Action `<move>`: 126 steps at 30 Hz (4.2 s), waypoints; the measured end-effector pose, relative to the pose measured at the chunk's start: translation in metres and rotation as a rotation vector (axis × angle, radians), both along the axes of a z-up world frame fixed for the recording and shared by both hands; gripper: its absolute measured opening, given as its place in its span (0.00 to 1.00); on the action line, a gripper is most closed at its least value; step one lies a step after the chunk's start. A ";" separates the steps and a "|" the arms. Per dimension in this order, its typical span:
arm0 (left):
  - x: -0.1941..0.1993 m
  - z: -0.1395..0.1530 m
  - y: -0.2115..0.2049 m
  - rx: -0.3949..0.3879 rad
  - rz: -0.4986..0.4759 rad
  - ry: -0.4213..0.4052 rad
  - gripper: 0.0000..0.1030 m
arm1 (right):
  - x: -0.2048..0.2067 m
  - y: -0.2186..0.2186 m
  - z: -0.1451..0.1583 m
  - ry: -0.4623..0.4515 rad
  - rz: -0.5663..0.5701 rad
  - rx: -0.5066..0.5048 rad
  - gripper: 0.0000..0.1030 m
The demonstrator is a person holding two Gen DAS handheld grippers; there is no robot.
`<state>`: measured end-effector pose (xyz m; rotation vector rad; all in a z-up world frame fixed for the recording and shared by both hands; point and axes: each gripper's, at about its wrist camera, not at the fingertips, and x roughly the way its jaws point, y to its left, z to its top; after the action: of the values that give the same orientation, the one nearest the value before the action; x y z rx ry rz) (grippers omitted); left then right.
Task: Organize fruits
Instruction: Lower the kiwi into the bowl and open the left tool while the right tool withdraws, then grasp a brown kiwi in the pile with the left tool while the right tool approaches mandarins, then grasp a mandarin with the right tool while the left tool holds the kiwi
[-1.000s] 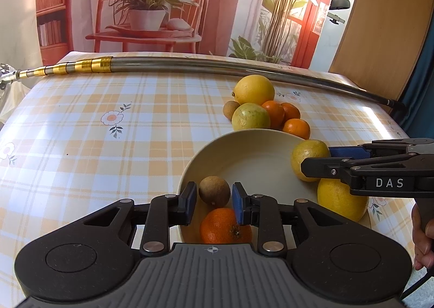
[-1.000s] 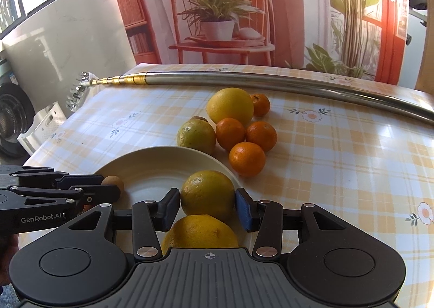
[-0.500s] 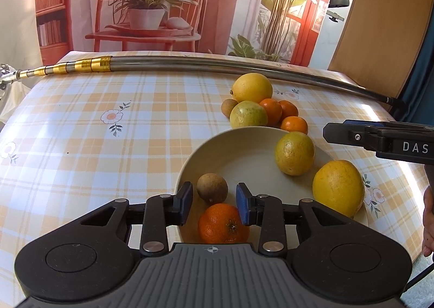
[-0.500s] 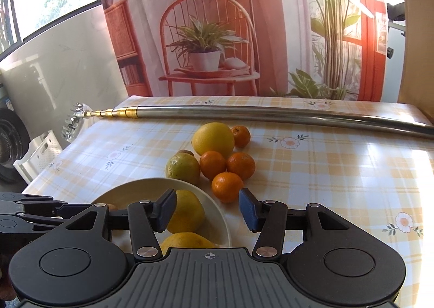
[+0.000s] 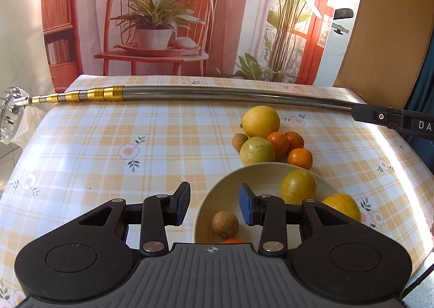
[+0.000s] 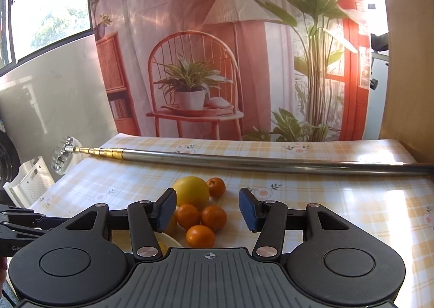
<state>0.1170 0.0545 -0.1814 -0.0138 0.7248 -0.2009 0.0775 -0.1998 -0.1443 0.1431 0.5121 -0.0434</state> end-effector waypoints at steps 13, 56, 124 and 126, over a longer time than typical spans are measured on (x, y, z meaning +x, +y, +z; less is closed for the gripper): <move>0.024 0.046 0.006 -0.020 0.036 -0.105 0.90 | 0.016 -0.027 0.020 -0.059 -0.026 -0.031 0.82; 0.173 -0.058 -0.021 -0.312 -0.073 0.414 0.32 | 0.072 -0.064 -0.051 0.135 -0.079 0.163 0.68; 0.136 -0.053 -0.009 -0.190 -0.068 0.269 0.25 | 0.098 -0.038 -0.093 0.307 0.034 0.241 0.32; 0.130 -0.052 -0.010 -0.158 -0.077 0.255 0.25 | 0.093 -0.040 -0.094 0.305 0.017 0.243 0.32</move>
<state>0.2473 0.0450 -0.2330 -0.1643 0.9628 -0.3337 0.1706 -0.2401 -0.2385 0.3732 0.8224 0.0146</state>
